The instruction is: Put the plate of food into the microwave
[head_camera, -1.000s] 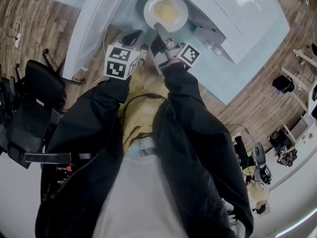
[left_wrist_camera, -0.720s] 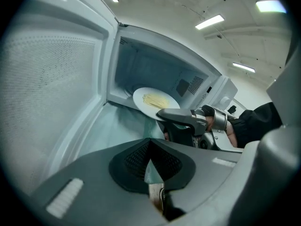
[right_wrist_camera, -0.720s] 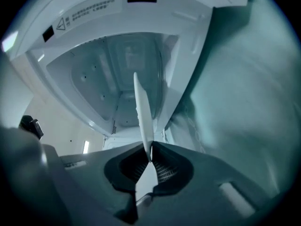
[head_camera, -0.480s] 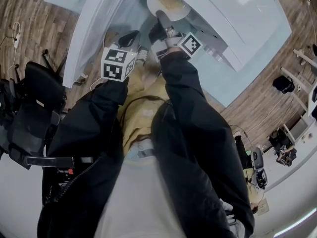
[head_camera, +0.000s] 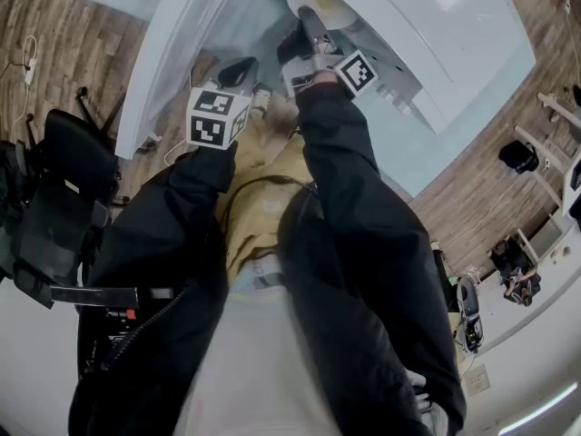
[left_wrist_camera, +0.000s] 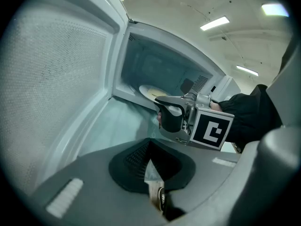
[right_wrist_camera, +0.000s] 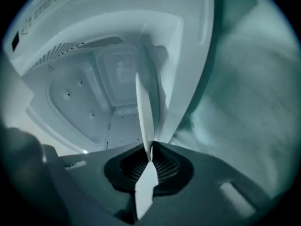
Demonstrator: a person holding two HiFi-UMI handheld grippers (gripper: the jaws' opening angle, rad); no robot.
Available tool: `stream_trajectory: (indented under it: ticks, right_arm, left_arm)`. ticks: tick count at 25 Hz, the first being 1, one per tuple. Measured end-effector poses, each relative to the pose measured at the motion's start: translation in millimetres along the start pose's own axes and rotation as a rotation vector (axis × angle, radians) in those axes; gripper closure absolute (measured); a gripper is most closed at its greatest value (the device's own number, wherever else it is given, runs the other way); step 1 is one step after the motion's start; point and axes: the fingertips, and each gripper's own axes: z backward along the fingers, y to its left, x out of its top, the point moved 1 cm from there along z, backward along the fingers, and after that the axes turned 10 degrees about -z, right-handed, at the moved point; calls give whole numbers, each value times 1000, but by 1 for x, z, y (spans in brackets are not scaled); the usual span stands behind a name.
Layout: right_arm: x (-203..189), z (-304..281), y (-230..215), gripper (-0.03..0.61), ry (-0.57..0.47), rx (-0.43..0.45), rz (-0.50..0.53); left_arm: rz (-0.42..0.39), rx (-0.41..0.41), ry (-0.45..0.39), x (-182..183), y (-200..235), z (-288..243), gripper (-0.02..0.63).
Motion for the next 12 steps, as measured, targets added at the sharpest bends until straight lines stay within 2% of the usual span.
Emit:
stream_trajectory:
  ticks: [8, 12]
  right_arm:
    - [4, -2, 0, 565, -10, 12, -37]
    - [0, -1, 2, 482, 28, 25, -19]
  left_arm:
    - [12, 4, 8, -7, 2, 2, 614]
    - [12, 2, 2, -7, 2, 3, 614]
